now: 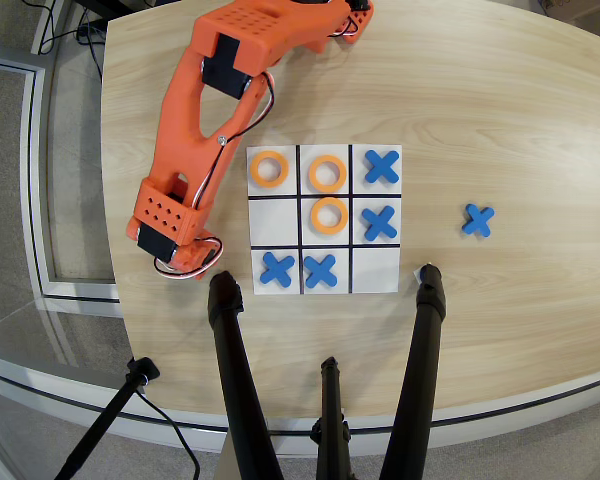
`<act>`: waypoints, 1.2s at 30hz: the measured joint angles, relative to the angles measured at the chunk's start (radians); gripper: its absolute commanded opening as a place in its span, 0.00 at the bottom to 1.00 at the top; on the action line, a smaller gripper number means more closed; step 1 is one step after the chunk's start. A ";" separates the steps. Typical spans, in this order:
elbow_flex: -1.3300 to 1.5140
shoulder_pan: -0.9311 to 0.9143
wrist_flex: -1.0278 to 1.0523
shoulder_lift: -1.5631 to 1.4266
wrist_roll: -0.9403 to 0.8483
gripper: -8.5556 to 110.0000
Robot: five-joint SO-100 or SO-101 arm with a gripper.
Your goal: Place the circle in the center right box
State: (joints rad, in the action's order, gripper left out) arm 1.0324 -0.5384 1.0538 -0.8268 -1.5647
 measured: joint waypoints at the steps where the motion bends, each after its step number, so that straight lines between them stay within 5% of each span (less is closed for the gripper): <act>1: 0.002 0.000 0.011 -0.002 -0.002 0.11; 10: 0.043 -0.008 0.135 -0.054 0.035 0.07; 21: 0.149 0.196 0.241 -0.379 0.301 0.07; 36: 0.994 0.517 0.218 -1.338 0.273 0.07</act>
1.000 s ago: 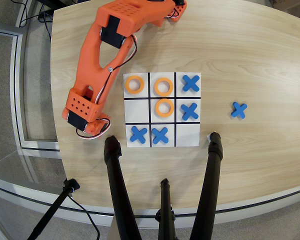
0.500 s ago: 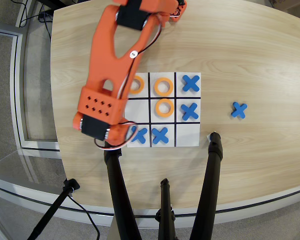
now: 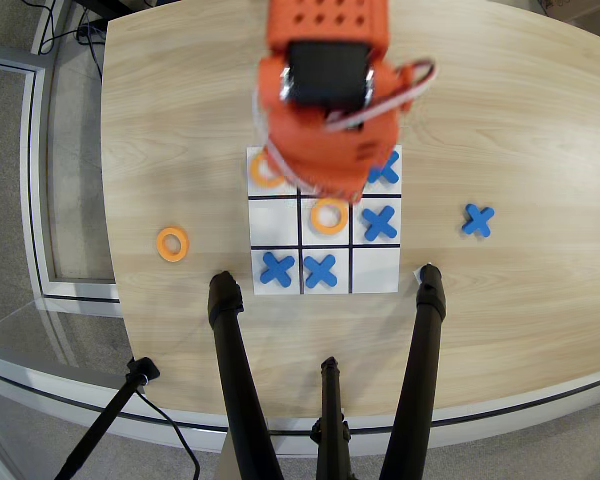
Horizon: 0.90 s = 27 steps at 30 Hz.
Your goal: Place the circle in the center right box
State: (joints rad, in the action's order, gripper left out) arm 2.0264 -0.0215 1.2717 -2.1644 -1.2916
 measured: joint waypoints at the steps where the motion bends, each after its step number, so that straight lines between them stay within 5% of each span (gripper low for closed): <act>1: 0.057 0.008 -0.006 -0.054 -0.002 0.07; 11: 0.324 0.048 -0.184 -0.252 -0.031 0.07; 27: 0.207 -0.227 -0.698 0.360 -0.163 0.07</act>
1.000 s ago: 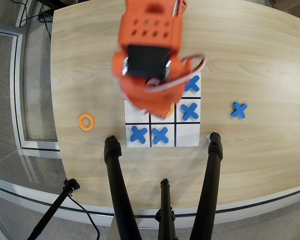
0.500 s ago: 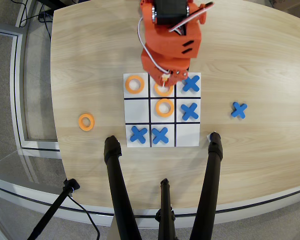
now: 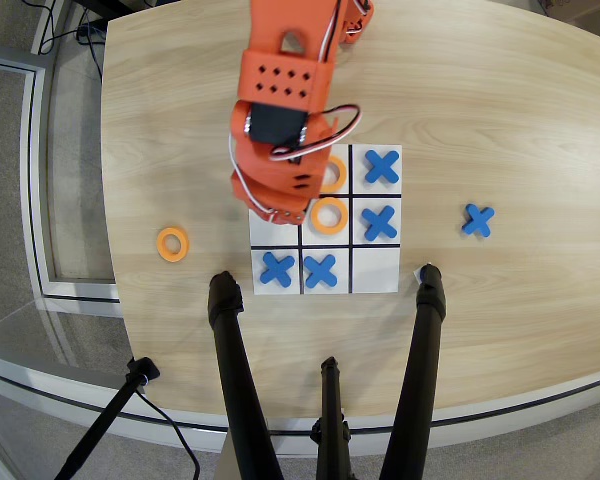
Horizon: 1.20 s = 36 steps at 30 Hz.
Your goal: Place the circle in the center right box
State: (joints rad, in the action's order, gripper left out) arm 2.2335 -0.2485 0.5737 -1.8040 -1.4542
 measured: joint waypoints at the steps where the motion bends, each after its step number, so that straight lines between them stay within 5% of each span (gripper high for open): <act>1: -0.002 -0.014 -0.017 0.032 -0.008 0.07; 18: -0.129 0.003 -0.064 0.304 0.023 0.07; 29: -0.132 0.005 0.002 0.290 0.025 0.24; 36: -0.210 -0.003 0.121 0.218 0.052 0.24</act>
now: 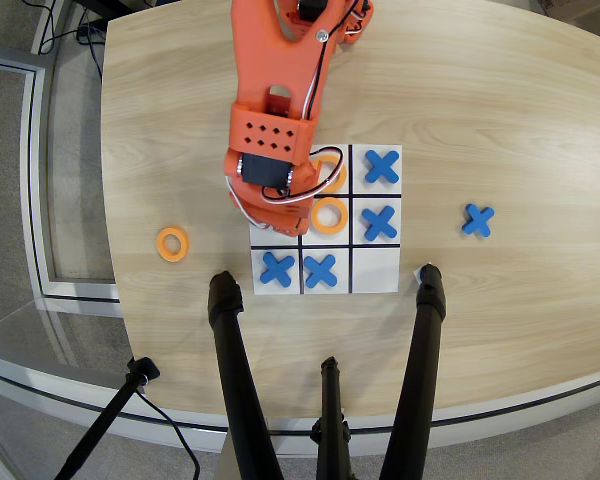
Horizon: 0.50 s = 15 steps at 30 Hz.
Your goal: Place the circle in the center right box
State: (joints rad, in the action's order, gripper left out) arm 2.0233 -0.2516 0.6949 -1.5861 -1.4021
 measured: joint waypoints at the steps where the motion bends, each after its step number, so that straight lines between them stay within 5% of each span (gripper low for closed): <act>1: -0.026 -0.008 0.032 -0.011 0.006 0.24; 15: -0.137 -0.104 0.442 -0.179 -0.008 0.24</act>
State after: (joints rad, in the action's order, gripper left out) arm 1.8868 -0.3559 1.1367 -1.7656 -1.4097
